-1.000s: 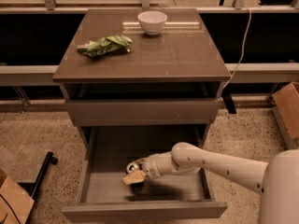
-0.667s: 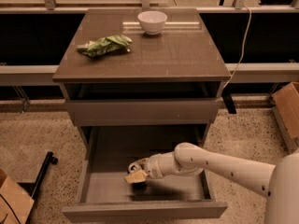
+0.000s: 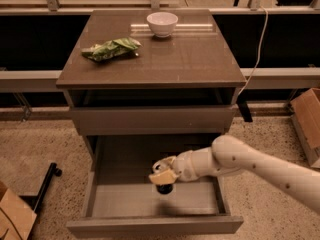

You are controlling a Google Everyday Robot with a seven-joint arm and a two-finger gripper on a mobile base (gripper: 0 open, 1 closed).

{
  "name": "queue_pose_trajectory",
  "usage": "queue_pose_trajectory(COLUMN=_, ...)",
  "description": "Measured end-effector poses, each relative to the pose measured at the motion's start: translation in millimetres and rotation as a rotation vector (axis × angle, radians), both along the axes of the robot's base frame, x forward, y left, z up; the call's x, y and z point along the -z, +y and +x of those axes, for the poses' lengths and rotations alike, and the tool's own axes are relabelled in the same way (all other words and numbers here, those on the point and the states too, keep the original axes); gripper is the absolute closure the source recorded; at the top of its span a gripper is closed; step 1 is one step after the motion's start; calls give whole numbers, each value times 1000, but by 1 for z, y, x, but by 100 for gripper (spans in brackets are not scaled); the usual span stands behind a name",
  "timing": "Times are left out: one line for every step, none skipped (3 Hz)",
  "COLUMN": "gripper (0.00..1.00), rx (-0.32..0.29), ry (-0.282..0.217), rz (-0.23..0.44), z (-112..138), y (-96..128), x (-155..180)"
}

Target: Pick pepsi can from middle drawer and place on counter

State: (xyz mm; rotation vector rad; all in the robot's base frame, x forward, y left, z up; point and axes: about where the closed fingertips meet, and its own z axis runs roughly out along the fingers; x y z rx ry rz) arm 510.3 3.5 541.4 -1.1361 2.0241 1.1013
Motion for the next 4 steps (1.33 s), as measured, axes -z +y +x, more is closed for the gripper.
queue_pose_trajectory(gripper=100, rx=-25, ry=-69, rz=-65, z=11, y=-40, x=-110)
queue_pose_trajectory(gripper=100, rx=-43, ry=-161, rz=-194, z=41, y=-69, x=-221)
queue_pose_trajectory(gripper=100, rx=-137, ry=-252, rz=-347, z=71, y=-70, x=-327)
queue_pose_trajectory(gripper=100, rx=-133, ry=-252, rz=-347, z=72, y=-70, x=-326)
